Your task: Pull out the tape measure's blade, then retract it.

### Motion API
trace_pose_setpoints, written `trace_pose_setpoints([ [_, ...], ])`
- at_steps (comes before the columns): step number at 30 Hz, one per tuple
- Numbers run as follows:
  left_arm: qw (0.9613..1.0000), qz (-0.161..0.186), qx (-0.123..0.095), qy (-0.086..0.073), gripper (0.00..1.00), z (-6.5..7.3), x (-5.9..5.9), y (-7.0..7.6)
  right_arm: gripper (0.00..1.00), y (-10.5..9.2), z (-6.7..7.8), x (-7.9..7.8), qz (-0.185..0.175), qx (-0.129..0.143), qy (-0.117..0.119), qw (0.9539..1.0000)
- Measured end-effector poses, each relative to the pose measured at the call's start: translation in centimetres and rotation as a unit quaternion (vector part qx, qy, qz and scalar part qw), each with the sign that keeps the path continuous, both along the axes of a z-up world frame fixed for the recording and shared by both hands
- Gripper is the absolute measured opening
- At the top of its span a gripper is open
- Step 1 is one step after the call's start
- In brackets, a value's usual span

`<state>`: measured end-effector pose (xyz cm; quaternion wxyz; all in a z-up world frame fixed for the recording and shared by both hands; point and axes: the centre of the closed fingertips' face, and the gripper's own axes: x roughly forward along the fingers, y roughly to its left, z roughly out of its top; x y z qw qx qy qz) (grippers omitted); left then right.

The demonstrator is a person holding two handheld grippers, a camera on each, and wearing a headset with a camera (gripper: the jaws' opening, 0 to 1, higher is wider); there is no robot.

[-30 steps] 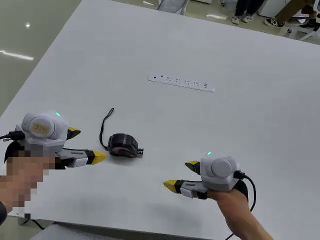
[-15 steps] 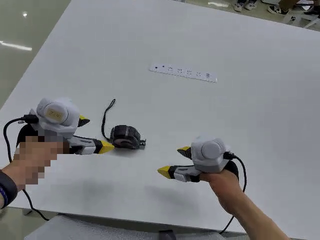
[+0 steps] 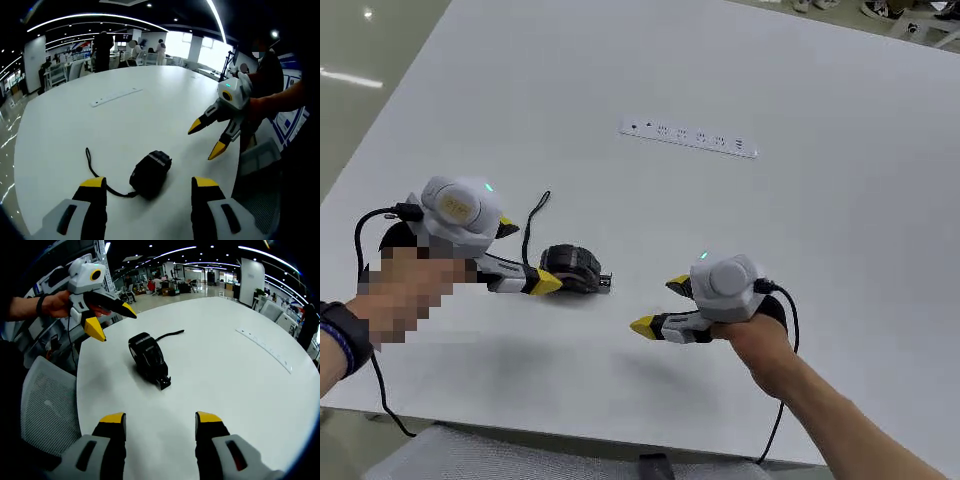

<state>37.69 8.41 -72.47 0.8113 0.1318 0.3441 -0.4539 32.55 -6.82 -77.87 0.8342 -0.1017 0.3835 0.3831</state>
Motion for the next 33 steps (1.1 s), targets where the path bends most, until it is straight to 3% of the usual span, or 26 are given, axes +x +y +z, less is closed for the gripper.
trace_pose_setpoints([
  [1, 0.9998, -0.017, -0.008, 0.006, 0.66, 0.1, 0.7, -1.3, 0.56, 0.3, -0.4, 0.8, 0.023, -0.014, 0.002, 0.9996],
  [10, 0.9988, -0.048, 0.013, 0.006, 0.66, -0.6, 1.0, -2.1, 0.56, 1.1, -0.9, 1.4, 0.051, -0.026, 0.006, 0.9984],
  [14, 0.9969, -0.072, 0.03, 0.009, 0.66, -1.4, 1.4, -2.7, 0.54, 1.7, -1.7, 1.8, 0.094, -0.062, 0.009, 0.9936],
  [22, 0.9923, -0.109, 0.057, 0.011, 0.66, -2.5, 1.5, -3.7, 0.54, 2.3, -2.8, 2.3, 0.108, -0.06, 0.026, 0.992],
  [29, 0.9895, -0.124, 0.072, 0.018, 0.65, -3.3, 1.7, -4.4, 0.54, 3.0, -2.9, 3.0, 0.112, -0.052, 0.03, 0.9918],
  [33, 0.9848, -0.151, 0.085, 0.003, 0.6, -3.6, 1.5, -5.0, 0.53, 3.5, -3.1, 3.3, 0.123, -0.055, 0.029, 0.9904],
])
